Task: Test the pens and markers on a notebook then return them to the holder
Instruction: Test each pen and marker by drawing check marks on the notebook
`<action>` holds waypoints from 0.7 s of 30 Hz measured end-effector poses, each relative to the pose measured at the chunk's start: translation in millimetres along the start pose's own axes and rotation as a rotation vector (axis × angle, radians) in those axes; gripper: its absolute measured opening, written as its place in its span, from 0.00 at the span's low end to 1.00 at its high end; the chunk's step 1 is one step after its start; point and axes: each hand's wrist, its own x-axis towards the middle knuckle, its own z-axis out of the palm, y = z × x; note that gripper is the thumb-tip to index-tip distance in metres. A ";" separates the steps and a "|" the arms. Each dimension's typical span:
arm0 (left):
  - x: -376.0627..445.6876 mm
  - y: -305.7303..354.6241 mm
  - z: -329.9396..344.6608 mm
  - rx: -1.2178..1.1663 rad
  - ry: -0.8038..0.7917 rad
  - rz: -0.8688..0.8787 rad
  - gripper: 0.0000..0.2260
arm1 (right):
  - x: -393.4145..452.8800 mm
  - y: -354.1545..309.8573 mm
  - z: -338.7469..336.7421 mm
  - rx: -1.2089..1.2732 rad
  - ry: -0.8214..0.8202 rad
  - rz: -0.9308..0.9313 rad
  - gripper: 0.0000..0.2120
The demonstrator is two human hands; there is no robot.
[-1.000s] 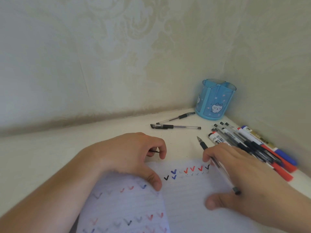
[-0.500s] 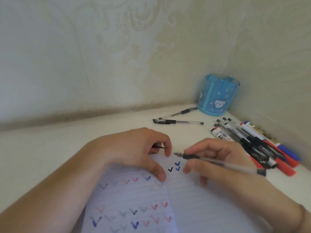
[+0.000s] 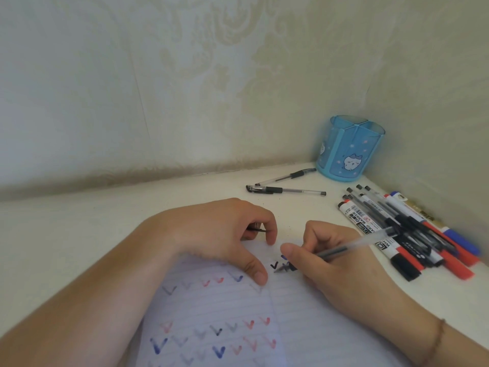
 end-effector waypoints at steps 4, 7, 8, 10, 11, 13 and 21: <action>-0.4 0.6 0.1 0.007 0.004 0.004 0.22 | 1.6 -0.1 -0.8 -0.059 -0.016 -0.021 0.19; 0.2 1.0 0.0 0.004 0.000 -0.001 0.22 | 2.1 0.6 -1.8 -0.077 -0.025 -0.018 0.18; 0.3 0.9 0.0 0.000 -0.001 -0.002 0.22 | 2.0 0.4 -1.8 -0.075 -0.026 -0.010 0.18; -0.1 0.9 0.3 -0.004 0.000 0.002 0.22 | 1.8 2.4 -2.2 -0.063 -0.015 -0.014 0.18; -0.6 1.5 0.2 -0.004 -0.001 0.004 0.22 | 1.8 4.1 -2.2 -0.059 -0.008 -0.022 0.18; -1.6 2.6 -0.4 0.007 -0.003 0.002 0.22 | 1.7 5.2 -2.0 -0.061 -0.001 -0.035 0.17; -5.0 10.7 9.1 0.023 0.172 0.127 0.23 | 4.5 2.3 -19.8 0.373 0.087 -0.115 0.20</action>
